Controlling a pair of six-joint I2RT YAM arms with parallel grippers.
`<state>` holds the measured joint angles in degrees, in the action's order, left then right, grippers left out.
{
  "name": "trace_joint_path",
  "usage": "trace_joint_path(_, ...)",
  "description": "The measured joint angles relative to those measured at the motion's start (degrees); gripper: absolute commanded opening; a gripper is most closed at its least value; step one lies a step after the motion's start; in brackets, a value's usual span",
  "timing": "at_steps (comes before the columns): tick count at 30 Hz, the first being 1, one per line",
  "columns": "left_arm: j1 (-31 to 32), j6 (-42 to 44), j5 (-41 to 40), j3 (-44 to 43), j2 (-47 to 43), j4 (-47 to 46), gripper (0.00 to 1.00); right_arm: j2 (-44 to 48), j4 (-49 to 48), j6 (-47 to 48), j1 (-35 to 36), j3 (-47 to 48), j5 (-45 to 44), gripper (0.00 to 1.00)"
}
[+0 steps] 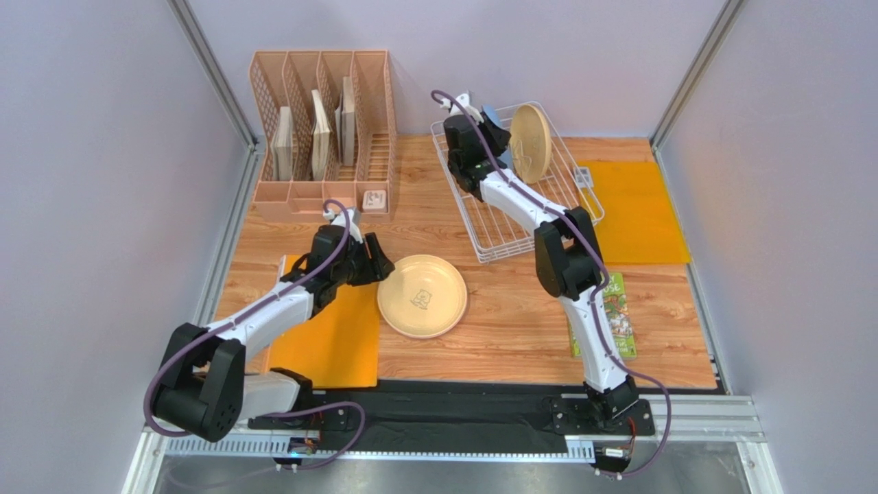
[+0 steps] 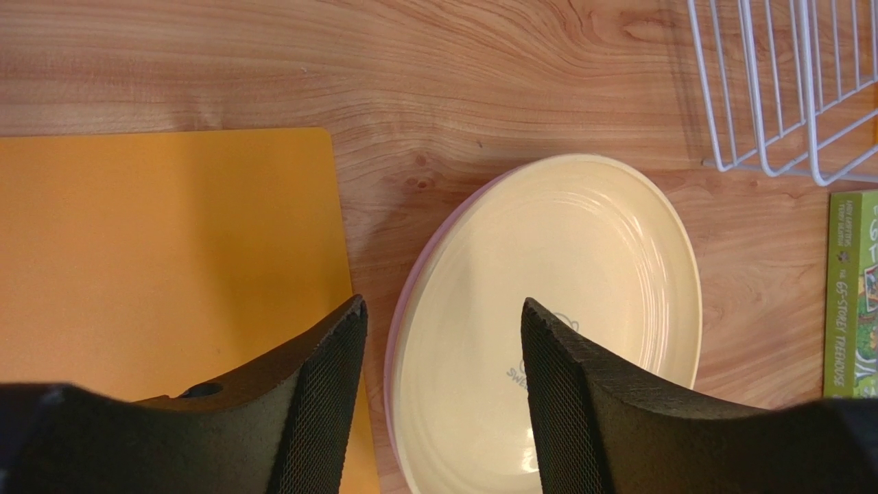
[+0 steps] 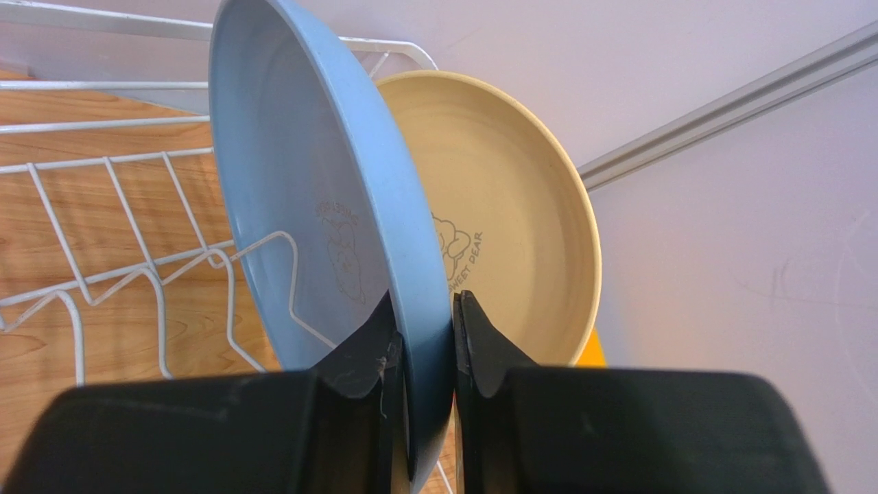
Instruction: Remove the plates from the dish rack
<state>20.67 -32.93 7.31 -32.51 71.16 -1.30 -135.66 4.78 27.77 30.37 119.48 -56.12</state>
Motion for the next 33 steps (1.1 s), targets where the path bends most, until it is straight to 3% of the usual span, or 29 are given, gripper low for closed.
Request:
trace_joint_path(8, 0.0, 0.2, -0.3, 0.0, -0.3, 0.2, 0.63, 3.0, -9.5, 4.5, 0.6, -7.3, -2.0, 0.00)
trace_joint_path(22, 0.0, 0.3, 0.1, 0.0, -0.4, 0.2, 0.64, 12.6, -12.7, 4.6, -0.7, -14.4, -3.6, 0.00)
trace_joint_path(28, 0.0, 1.4, 0.9, -3.3, -0.5, 1.6, 0.66, 20.7, -0.2, -5.1, -0.9, -17.0, 0.7, 0.00)
trace_joint_path(33, 0.0, 2.6, 2.9, -9.3, -0.5, 2.8, 0.68, 32.1, 14.9, -17.2, -1.0, -17.0, 10.9, 0.00)
